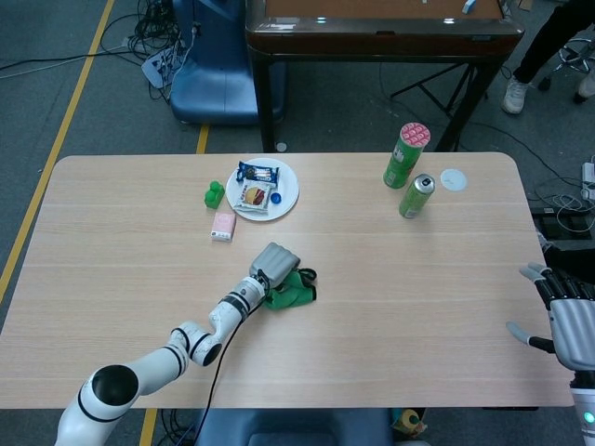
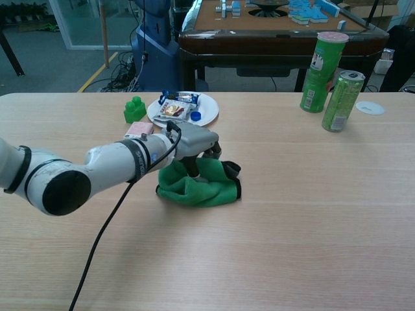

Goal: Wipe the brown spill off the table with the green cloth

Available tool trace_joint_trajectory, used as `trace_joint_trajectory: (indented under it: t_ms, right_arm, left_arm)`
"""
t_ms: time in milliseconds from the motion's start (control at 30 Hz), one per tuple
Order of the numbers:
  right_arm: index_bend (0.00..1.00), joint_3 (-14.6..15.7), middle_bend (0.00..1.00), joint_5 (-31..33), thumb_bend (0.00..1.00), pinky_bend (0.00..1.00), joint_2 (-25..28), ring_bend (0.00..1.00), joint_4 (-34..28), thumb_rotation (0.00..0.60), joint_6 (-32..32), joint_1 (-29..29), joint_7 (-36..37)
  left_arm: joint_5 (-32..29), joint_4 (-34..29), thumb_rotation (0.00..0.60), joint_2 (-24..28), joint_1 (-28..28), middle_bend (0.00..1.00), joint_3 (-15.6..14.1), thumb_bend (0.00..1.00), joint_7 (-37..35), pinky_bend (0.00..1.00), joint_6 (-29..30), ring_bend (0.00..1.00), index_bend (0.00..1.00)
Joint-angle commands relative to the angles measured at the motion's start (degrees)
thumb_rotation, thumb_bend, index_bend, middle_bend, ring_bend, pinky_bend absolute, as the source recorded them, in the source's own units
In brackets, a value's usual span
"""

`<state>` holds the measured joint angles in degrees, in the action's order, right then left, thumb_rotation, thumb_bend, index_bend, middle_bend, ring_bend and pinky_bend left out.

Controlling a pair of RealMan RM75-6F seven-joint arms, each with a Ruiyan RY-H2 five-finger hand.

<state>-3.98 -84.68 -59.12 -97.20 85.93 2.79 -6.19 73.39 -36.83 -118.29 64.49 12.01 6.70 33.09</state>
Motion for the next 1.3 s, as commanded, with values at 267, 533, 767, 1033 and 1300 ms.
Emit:
trace_joint_trajectory:
  t_ms: [267,533,767,1033,1300]
  right_arm:
    - [0.22,-0.2,0.21,0.2,0.16,0.21,0.2,0.17,-0.2,0.600,-0.3,0.2,-0.1]
    - [0.22,-0.5,0.21,-0.2,0.16,0.21,-0.2,0.17,-0.2,0.600,-1.2,1.2,-0.3]
    - [0.22,-0.6,0.21,-0.6,0.16,0.21,-0.3,0.17,-0.4,0.600,-1.6,1.8,-0.8]
    - [0.22,-0.6,0.21,-1.0,0.16,0.21,-0.4,0.17,-0.7,0.600,-1.8,2.2,-1.1]
    - [0.22,-0.5,0.21,-1.1,0.16,0.21,-0.5,0.17,-0.8,0.600,-1.8,2.3,-1.1]
  left_arm:
    - [0.1,-1.2,0.600,2.6,-0.6,0.61,-0.2,0.21,1.4,0.92,1.1,0.64,0.53]
    - [-0.8,-4.9,0.600,9.2,-3.6,0.61,-1.5,0.21,4.9,0.92,1.7,0.64,0.53]
    - [-2.2,-12.4,0.600,16.2,-7.1,0.61,-2.2,0.21,6.9,0.92,4.0,0.64,0.53]
    - [-4.4,-17.7,0.600,21.8,-10.0,0.61,-2.0,0.21,8.6,0.91,7.0,0.64,0.53]
    - [-6.5,-18.2,0.600,23.8,-11.8,0.61,-2.1,0.21,8.8,0.91,7.7,0.64,0.53]
